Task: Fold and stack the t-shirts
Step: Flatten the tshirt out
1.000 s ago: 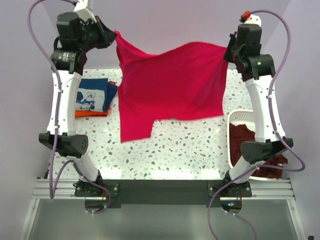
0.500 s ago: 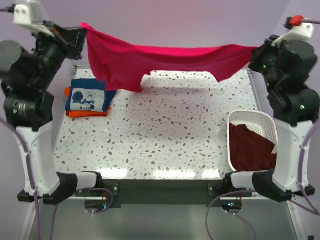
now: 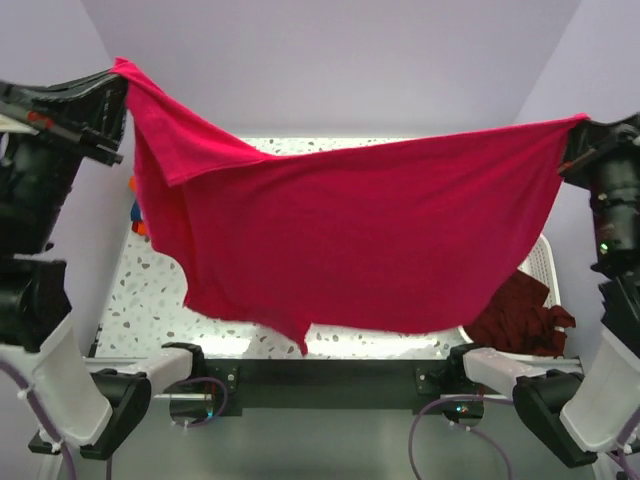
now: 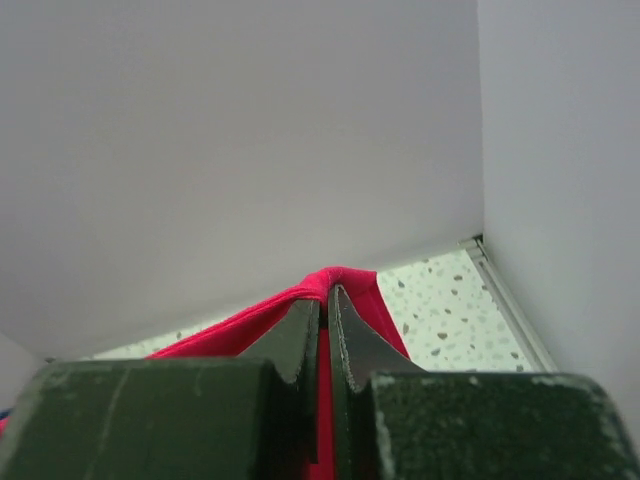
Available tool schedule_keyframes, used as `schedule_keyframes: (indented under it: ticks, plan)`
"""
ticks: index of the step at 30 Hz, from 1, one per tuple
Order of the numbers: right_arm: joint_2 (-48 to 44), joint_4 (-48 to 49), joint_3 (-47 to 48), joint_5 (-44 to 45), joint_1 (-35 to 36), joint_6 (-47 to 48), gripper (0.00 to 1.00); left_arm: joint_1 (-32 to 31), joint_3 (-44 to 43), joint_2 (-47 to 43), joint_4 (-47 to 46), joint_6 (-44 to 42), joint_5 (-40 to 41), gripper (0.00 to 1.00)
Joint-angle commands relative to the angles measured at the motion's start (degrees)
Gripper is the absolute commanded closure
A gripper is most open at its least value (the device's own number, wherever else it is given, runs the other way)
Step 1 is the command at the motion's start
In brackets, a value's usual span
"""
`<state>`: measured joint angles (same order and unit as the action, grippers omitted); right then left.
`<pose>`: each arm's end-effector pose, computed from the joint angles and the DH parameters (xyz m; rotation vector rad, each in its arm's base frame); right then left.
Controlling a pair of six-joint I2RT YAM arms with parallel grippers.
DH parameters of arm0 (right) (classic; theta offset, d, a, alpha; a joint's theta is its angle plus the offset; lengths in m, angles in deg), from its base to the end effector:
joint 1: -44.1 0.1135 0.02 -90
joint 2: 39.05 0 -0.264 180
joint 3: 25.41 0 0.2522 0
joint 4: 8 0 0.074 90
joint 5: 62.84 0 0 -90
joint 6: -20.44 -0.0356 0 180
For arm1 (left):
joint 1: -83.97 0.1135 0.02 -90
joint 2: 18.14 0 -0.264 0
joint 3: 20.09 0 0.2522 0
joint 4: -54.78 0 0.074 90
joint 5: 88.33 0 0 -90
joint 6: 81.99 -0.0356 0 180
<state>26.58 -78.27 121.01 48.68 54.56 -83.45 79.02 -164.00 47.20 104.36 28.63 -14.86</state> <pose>0.0582 -0.0025 0.6225 0.3529 1.3556 0.0927 0.0533 -0.0148 0.6530 0.1156 1.0975 -0.5542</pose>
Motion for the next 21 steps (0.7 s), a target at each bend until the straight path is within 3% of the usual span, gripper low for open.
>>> schedule_keyframes:
  ticks: [1,8,10,11,12,13,14,15,16,17,19,21]
  plan:
    - [3.4,0.9,-8.5,0.0,-0.2,0.5,1.00,0.2,5.3,7.4,-0.2,1.3,-3.7,1.00]
    - [13.1,15.2,-24.5,-2.9,-0.3,1.1,1.00,-0.1,17.8,23.2,-10.3,-0.1,-6.2,1.00]
    - [20.5,17.7,-26.5,-2.7,-0.4,2.0,1.00,-0.3,15.7,29.7,-12.0,-0.1,-6.2,1.00]
    - [23.1,20.1,-26.9,-2.1,-0.4,2.2,1.00,-0.6,13.5,37.8,-11.4,-0.2,-5.9,1.00]
    - [29.3,20.6,-26.2,-2.1,-0.9,1.8,1.00,-0.7,6.5,42.1,-10.3,0.0,-5.1,1.00]
    - [32.6,21.1,-25.3,-2.3,-1.7,1.4,1.00,-0.8,2.0,46.7,-7.7,0.3,-4.2,0.93]
    - [35.9,20.6,-23.9,-2.6,-2.2,1.1,1.00,-1.0,-2.5,54.9,-6.2,1.0,-2.5,0.63]
    - [39.9,19.4,-19.2,-3.1,-2.7,-0.5,0.98,-1.0,-10.1,58.5,-5.1,1.5,-1.2,0.44]
    - [46.7,17.8,-16.1,-4.0,-3.5,-1.1,0.63,-0.9,-12.6,61.3,-5.0,2.0,-0.5,0.24]
    - [50.4,13.2,-12.3,-4.6,-3.8,-1.7,0.39,-0.9,-13.6,63.9,-5.7,3.1,-0.2,0.00]
    - [56.2,9.6,-3.0,-4.7,-3.8,-1.8,0.10,-0.9,-9.5,63.2,-10.2,3.5,-0.7,0.00]
    - [56.1,9.2,-2.1,-6.2,-3.9,-1.4,0.03,-1.0,-0.1,57.6,-13.7,3.5,-0.8,0.00]
